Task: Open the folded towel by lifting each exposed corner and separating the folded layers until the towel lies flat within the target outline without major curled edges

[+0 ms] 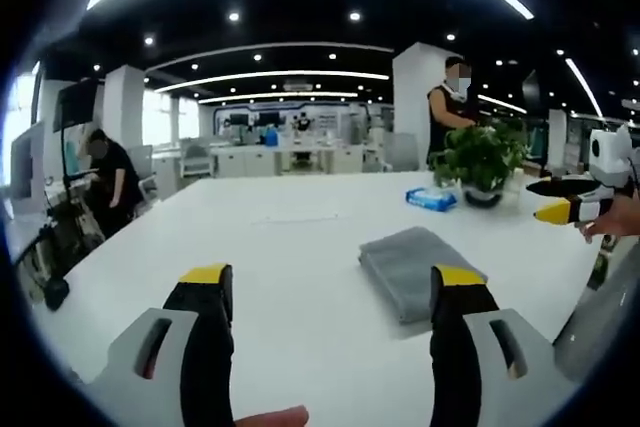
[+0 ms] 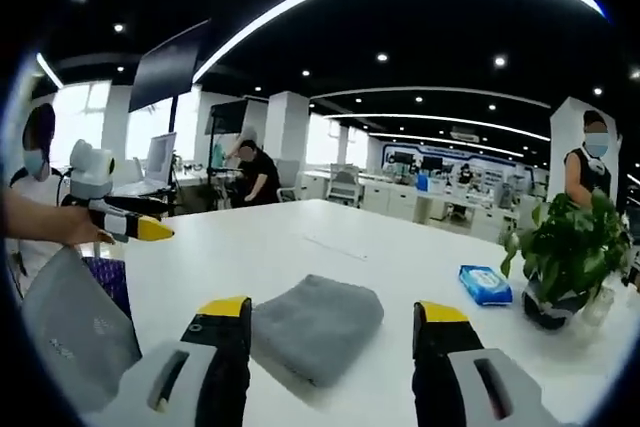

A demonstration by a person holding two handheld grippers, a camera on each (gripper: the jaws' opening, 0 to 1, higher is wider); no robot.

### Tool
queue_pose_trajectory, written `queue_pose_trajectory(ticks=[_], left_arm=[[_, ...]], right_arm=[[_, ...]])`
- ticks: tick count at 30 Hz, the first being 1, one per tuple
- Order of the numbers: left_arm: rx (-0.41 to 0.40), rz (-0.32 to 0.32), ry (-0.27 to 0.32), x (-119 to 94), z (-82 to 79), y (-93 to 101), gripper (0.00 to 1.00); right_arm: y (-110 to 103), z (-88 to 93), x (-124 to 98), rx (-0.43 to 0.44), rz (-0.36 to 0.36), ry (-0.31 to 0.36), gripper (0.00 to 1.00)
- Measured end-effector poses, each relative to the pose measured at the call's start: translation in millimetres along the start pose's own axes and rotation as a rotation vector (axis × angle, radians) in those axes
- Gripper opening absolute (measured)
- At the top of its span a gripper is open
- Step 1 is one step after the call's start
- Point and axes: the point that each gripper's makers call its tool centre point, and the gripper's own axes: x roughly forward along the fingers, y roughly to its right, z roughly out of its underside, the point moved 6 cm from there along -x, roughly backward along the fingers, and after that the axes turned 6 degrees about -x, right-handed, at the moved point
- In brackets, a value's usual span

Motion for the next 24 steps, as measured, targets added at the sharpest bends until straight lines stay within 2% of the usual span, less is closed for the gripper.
queue_pose_trajectory(ticks=[4, 7, 9, 14, 19, 24], left_arm=[[-0.024, -0.026, 0.005, -8, 3.1, -4.4, 0.79], [-0.04, -0.043, 0.011, -9, 8.0, -7.7, 0.78], [-0.025, -0.059, -0.008, -9, 9.3, -10.6, 0.77], [-0.036, -0.056, -0.005, -9, 10.2, -12.2, 0.77], [-0.017, -0.059, -0.032, -7, 13.5, -11.7, 0.76], [-0.008, -0.071, -0.047, -6, 15.6, -14.3, 0.75]], right_arm=[[-4, -11.7, 14, -0.089, -0.059, -0.004, 0.61], [-11, -17.4, 28, -0.104, -0.109, -0.005, 0.61], [-17, -18.3, 39, -0.133, -0.138, -0.02, 0.61], [-33, -17.4, 64, -0.164, -0.194, -0.028, 0.61], [-52, -6.0, 90, -0.152, -0.248, -0.041, 0.6], [-72, 20.5, 108, -0.154, -0.304, -0.107, 0.6]])
